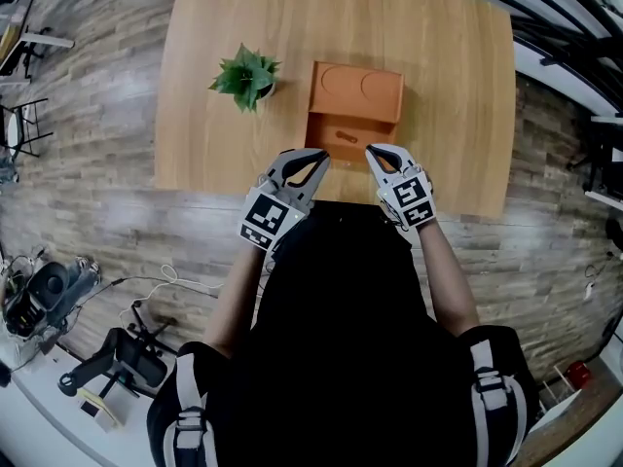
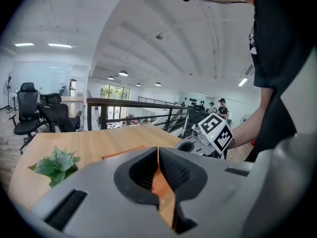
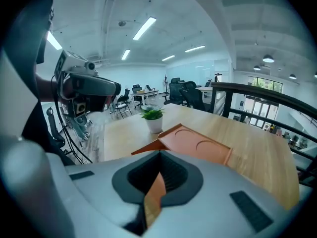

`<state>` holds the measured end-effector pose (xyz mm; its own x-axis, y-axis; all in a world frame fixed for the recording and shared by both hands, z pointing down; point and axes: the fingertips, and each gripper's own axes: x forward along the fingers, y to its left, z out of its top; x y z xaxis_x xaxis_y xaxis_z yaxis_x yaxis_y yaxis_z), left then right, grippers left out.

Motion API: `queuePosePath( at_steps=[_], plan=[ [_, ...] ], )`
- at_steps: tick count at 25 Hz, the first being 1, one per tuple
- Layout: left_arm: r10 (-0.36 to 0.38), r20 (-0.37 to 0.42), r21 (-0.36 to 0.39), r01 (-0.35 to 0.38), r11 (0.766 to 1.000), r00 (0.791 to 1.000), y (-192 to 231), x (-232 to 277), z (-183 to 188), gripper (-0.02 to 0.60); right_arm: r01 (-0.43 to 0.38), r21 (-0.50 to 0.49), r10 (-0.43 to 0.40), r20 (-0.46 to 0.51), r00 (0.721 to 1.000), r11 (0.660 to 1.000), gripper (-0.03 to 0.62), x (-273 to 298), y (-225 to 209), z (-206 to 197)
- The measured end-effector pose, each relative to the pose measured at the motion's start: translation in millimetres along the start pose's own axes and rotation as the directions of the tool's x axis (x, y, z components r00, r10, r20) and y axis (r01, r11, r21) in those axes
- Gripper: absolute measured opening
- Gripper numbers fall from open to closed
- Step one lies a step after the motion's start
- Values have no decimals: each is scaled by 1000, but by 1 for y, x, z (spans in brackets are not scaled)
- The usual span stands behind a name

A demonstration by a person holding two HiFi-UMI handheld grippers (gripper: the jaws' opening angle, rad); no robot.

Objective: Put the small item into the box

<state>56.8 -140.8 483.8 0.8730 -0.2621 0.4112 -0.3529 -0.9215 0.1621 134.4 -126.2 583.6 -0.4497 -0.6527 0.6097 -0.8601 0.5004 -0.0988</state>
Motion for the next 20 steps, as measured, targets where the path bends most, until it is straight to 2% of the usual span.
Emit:
queuePosePath(
  at_steps=[20],
  plan=[
    [-76,22,82,74,994,997,-20,-12,-4,27,117,20,-118,118,986,993,25,-44,23,16]
  ],
)
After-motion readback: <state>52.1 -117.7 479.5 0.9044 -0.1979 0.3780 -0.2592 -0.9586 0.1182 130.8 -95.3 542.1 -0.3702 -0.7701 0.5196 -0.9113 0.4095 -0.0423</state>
